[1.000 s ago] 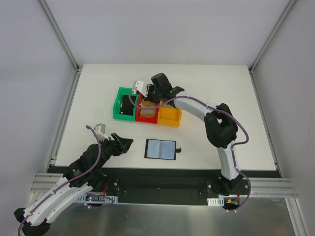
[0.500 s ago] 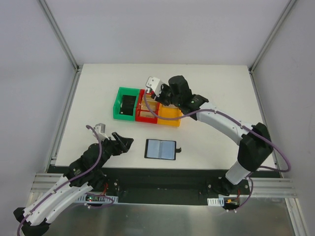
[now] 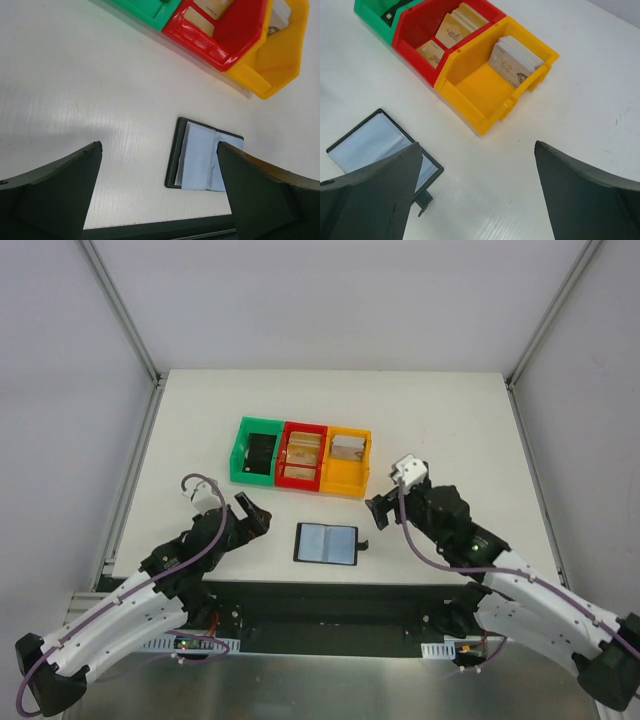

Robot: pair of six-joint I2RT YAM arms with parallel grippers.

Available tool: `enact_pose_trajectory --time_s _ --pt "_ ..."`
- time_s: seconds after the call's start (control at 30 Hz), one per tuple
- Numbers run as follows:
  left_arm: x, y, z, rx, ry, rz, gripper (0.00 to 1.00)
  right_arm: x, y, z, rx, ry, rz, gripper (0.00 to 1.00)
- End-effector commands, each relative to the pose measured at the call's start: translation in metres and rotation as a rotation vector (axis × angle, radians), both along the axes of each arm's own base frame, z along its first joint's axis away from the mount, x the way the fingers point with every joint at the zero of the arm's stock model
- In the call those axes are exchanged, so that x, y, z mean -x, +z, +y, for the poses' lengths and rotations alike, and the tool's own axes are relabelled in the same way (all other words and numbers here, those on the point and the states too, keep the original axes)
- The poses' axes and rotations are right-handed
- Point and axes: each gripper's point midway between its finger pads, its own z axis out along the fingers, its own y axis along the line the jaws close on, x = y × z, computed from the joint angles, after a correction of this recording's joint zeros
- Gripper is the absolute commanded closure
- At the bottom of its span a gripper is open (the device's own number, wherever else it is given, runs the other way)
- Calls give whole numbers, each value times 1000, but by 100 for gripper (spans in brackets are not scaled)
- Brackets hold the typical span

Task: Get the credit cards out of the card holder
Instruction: Reset both arms

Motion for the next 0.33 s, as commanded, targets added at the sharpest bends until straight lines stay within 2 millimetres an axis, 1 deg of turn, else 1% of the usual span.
enact_pose_trajectory --time_s 0.0,0.03,0.1,0.17,0.2,0.23,0.3 --pt "-7 0 14 26 189 77 1 3 24 -33 -276 -237 4 4" --pt "-8 1 14 24 193 81 1 6 26 -40 -302 -263 2 4" --pt "-9 2 14 16 192 82 1 9 22 -46 -324 -294 20 4" --pt "-10 4 14 12 199 80 1 11 21 -47 -329 -301 40 4" --pt "-10 4 16 4 204 81 1 11 24 -47 -339 -307 47 4" --pt "-10 5 16 1 205 81 1 13 18 -48 -320 -315 79 4" --pt "-10 10 17 -10 194 74 1 13 20 -47 -307 -323 107 4"
